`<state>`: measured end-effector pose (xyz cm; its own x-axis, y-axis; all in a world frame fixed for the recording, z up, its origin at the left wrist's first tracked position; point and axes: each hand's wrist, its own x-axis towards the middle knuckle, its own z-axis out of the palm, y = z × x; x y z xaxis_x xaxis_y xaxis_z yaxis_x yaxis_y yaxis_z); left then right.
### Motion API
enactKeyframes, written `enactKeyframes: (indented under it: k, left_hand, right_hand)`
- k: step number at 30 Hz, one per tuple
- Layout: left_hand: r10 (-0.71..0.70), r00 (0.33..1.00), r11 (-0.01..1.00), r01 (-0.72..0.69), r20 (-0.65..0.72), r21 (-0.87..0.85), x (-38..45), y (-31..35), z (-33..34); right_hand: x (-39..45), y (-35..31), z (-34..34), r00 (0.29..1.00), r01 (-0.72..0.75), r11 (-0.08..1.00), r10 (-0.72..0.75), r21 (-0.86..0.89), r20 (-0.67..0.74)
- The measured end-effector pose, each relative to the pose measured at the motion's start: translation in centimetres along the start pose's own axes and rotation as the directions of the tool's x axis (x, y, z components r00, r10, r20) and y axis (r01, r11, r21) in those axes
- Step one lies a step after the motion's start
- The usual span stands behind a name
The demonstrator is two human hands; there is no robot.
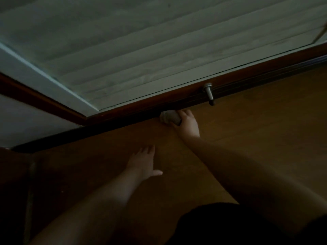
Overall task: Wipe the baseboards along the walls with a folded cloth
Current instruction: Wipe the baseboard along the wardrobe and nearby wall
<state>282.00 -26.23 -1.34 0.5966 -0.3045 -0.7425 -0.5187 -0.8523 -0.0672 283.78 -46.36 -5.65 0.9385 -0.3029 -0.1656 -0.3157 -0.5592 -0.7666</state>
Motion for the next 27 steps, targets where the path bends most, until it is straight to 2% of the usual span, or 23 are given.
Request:
enactKeyframes:
  k: [2,6,13,16,22,27]
  left_hand:
    - [-0.001,1.0,1.0,0.001,0.001,0.014,0.2,0.7,0.0]
    - [-0.033,0.996,0.999,0.032,-0.083,-0.017,2.8,1.2,-1.3]
    - [-0.066,0.993,0.998,0.067,-0.101,0.005,5.5,3.3,0.4]
    - [-0.045,0.989,0.998,0.051,-0.143,0.037,5.3,2.9,0.7]
    - [-0.026,0.987,0.997,0.015,-0.157,-0.07,5.1,2.7,0.7]
    - [-0.019,0.986,0.995,0.002,-0.163,-0.104,5.1,2.5,0.7]
  right_hand:
    - [0.8,0.3,0.5,1.0,-0.014,1.0,0.013,0.014,0.023]
    - [2.8,1.4,1.0,0.996,-0.092,0.996,0.092,-0.005,0.015]
    - [3.3,2.9,1.2,0.999,0.001,1.0,-0.002,-0.011,-0.04]
    - [3.0,3.4,0.7,0.997,-0.021,0.999,0.023,0.028,-0.079]
    - [3.4,6.6,-3.9,0.984,-0.102,0.995,0.103,0.016,-0.146]
    - [3.8,10.2,-9.9,0.936,-0.237,0.971,0.216,-0.043,-0.279]
